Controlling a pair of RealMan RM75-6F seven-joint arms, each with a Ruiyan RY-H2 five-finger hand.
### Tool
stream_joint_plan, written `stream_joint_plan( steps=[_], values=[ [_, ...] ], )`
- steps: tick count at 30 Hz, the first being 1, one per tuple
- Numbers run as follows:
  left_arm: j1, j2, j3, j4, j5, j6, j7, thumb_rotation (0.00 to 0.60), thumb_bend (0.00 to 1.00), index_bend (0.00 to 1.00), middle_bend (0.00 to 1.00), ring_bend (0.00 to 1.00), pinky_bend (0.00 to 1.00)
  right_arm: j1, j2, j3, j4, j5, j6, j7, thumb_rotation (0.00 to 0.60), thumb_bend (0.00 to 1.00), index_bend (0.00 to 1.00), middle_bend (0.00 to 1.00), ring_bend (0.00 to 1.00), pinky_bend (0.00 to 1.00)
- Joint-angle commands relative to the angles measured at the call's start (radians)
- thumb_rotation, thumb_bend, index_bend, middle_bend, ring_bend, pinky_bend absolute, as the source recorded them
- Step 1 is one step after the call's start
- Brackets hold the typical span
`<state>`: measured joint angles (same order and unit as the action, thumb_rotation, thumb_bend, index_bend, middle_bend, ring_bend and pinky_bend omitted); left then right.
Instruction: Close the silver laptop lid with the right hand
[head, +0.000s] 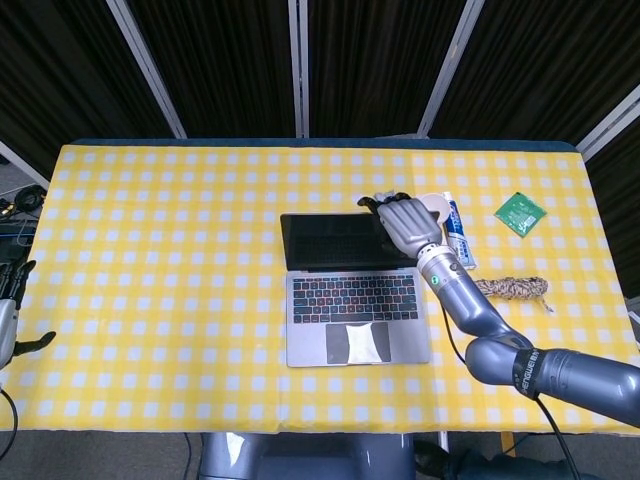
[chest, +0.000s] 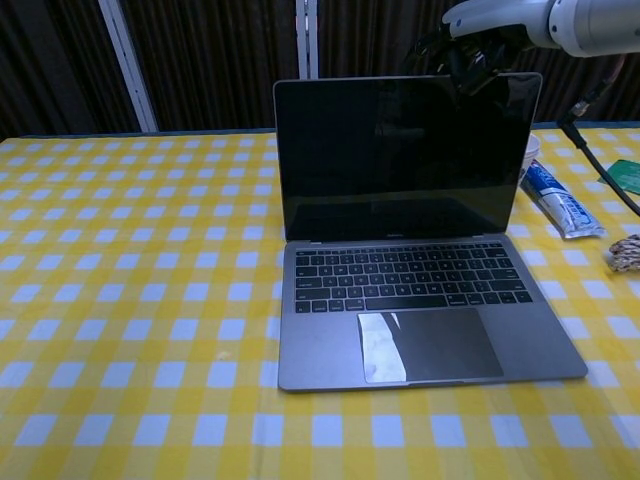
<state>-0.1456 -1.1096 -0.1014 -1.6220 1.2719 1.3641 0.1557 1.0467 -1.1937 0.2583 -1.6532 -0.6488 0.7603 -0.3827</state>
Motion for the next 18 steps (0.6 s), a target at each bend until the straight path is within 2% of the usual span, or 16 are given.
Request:
stream_joint_plan(
  steps=[1, 8, 18],
  values=[
    [0.000, 0.001, 0.001, -0.001, 0.002, 0.000, -0.001, 0.600, 0.00, 0.00, 0.00, 0.00, 0.00, 0.000, 0.019, -0.005, -0.027, -0.007, 0.004, 0.005, 0.600, 1.00, 0.22, 0.37, 0.29, 0.22],
    [0.001, 0.002, 0.003, -0.006, 0.006, 0.004, 0.001, 0.600, 0.00, 0.00, 0.00, 0.00, 0.00, -0.009, 0.070, -0.026, -0.105, -0.063, 0.003, 0.010, 0.600, 1.00, 0.29, 0.42, 0.33, 0.29],
    [0.001, -0.001, 0.004, -0.010, 0.003, 0.005, 0.011, 0.600, 0.00, 0.00, 0.00, 0.00, 0.00, -0.040, 0.163, -0.078, -0.263, -0.209, -0.021, 0.011, 0.600, 1.00, 0.30, 0.43, 0.34, 0.29]
  ],
)
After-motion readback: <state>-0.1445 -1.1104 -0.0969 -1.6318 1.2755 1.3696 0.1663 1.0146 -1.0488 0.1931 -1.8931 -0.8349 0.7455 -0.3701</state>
